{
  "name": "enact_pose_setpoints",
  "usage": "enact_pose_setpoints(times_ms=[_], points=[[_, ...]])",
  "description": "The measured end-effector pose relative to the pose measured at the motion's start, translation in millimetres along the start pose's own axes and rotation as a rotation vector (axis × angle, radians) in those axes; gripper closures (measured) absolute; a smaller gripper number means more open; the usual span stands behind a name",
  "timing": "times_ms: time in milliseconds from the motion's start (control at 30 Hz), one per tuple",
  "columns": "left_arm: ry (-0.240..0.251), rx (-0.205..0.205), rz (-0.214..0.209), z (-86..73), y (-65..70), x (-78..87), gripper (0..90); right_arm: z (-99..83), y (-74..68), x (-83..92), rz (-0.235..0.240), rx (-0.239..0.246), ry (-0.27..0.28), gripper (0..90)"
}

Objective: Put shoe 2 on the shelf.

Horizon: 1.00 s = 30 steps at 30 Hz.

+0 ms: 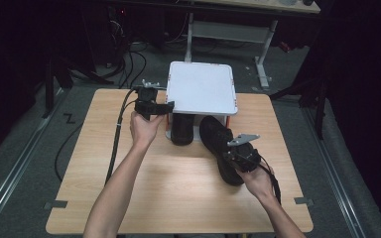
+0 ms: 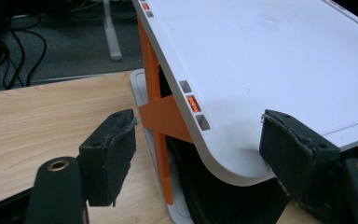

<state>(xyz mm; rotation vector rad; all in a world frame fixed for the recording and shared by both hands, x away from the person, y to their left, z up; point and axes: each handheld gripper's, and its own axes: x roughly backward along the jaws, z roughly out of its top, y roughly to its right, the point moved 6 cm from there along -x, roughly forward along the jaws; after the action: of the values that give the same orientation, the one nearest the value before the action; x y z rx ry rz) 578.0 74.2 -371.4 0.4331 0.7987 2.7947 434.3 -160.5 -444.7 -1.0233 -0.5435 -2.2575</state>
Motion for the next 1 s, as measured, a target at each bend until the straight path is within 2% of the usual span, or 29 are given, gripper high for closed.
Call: enact_pose_setpoints(times_ms=[67,133,233,333,400,467,600,867,1000], points=[[-0.005,0.008,-0.003,0.0,-0.3,-0.7,28.2,7.4,0.9,-7.6,-0.022,-0.017,-0.019,88.0],[-0.006,0.010,-0.008,0.0,-0.4,-1.0,28.3,10.2,0.6,-9.6,-0.015,-0.028,-0.023,88.0],[-0.008,0.007,-0.017,-0.1,-0.7,-1.4,28.4,21.6,-2.6,-19.8,-0.036,-0.040,-0.049,88.0],[-0.007,0.002,-0.026,-0.5,0.2,-0.8,29.5,29.0,-6.1,-28.2,-0.035,-0.063,-0.069,87.9],[-0.015,0.007,-0.036,-0.7,1.6,0.1,33.6,33.0,-6.4,-33.8,-0.025,-0.079,-0.079,87.9],[-0.018,0.008,-0.037,-0.7,1.9,0.2,35.9,35.1,-6.8,-36.5,-0.019,-0.085,-0.081,87.8],[-0.025,0.010,-0.043,-0.9,2.6,0.5,37.4,43.1,-5.1,-48.5,-0.004,-0.146,-0.087,87.7],[-0.036,0.023,-0.055,-0.6,2.1,0.6,39.2,58.5,-3.0,-62.7,-0.021,-0.198,-0.089,87.3],[-0.033,0.004,-0.052,-1.3,4.0,1.2,41.0,62.3,-2.2,-69.0,-0.033,-0.214,-0.085,87.1]])
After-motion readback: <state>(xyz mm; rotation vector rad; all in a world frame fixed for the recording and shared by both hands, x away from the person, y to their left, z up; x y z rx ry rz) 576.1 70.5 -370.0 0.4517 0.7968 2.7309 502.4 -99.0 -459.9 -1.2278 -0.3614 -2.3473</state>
